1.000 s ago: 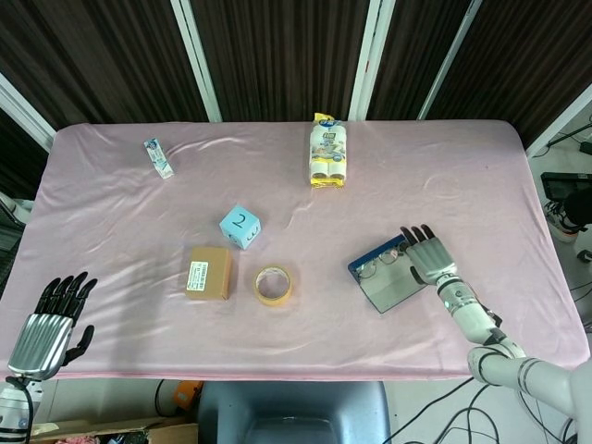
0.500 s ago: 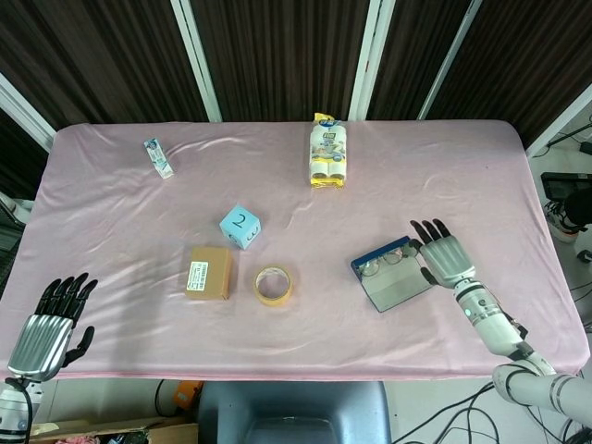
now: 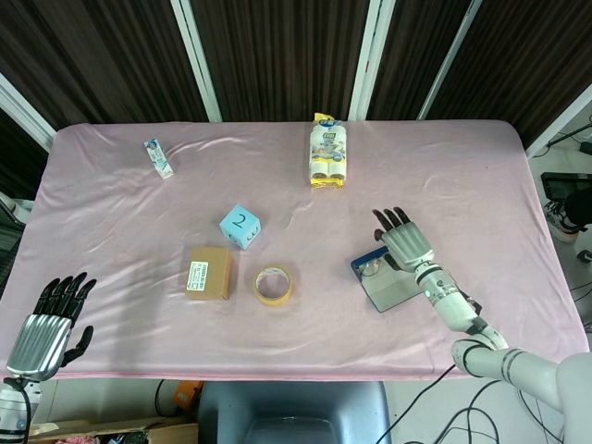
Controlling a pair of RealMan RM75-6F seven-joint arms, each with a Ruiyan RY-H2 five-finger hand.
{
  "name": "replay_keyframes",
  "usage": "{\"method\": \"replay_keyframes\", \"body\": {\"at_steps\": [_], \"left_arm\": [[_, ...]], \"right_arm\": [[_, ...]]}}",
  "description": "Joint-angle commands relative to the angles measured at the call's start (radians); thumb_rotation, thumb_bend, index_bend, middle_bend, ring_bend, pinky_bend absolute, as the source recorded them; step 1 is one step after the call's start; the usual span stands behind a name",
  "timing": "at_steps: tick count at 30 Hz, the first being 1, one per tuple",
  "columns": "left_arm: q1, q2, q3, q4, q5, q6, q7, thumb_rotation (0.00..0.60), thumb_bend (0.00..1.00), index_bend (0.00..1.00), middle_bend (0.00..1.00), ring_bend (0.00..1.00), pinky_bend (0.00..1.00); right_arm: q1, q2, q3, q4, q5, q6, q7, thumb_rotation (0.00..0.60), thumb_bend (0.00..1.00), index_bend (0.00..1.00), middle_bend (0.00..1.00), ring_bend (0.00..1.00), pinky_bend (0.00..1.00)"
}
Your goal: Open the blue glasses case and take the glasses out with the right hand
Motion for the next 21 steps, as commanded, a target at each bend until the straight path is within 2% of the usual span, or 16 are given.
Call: {"method": "replay_keyframes", "body": {"at_steps": [1, 21], "left_arm": [[-0.001, 0.000, 0.001, 0.000, 0.000, -0.002, 0.002, 0.600, 0.42, 0.00, 0.00, 0.00, 0.05], [0.002, 0.001, -0.001, 0.001, -0.001, 0.007, -0.003, 0.600, 0.42, 0.00, 0.00, 0.00, 0.05]], "right_arm": [[0.005, -0.008, -0.004, 0.011, -0.004, -0.009, -0.003, 0.600, 0.52, 0.51, 0.12, 0.00, 0.00], [0.018, -0.043, 0.001, 0.065, 0.005, -0.046, 0.005, 0.600, 0.52, 0.56, 0.12, 0.00, 0.00]]}}
